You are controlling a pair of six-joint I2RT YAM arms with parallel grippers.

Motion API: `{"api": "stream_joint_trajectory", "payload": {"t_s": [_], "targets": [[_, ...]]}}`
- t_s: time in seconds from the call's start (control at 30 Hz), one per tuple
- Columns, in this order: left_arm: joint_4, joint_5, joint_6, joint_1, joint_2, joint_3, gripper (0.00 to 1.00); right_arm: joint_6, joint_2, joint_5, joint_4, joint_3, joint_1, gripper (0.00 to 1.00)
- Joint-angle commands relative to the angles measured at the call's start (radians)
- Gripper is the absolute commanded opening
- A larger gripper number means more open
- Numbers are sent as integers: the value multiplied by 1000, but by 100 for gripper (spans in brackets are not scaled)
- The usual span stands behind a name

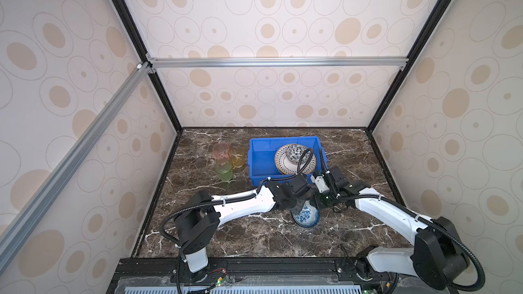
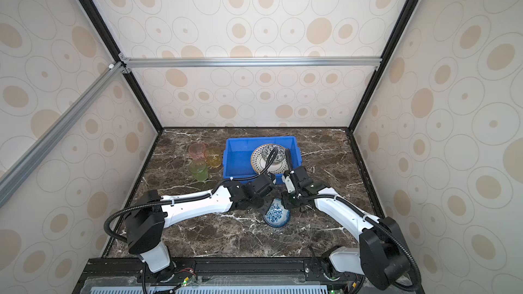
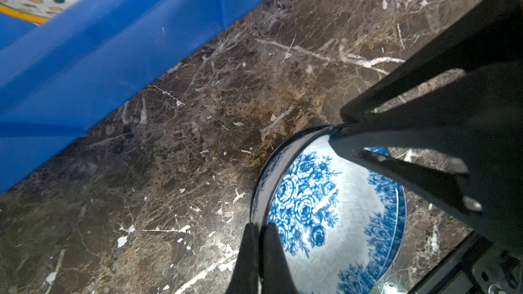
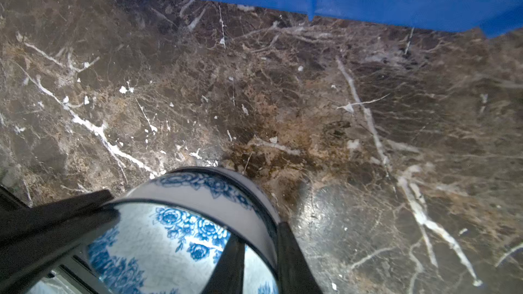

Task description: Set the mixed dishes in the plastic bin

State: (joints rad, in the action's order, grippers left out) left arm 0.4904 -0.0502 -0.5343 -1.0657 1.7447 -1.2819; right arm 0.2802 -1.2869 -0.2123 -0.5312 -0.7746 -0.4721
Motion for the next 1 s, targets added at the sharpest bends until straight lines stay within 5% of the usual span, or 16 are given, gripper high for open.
{"api": "stream_joint_trajectory", "payload": {"t_s": [0.0,0.2,0.53,0.97], "targets": [[-25,13,-21,-3,-9,-34,0,-3,-13,20,6,12,-8,21],[-47,29,-26,-3,-18,-21,0,-7,-22,43,3,11,-23,18],[-63,39,-30,-3,-23,-17,0,-16,-16,88,-25,3,-39,0],[-67,26,-52,-2,-39,-11,0,-13,31,81,-56,-18,-39,0]]}}
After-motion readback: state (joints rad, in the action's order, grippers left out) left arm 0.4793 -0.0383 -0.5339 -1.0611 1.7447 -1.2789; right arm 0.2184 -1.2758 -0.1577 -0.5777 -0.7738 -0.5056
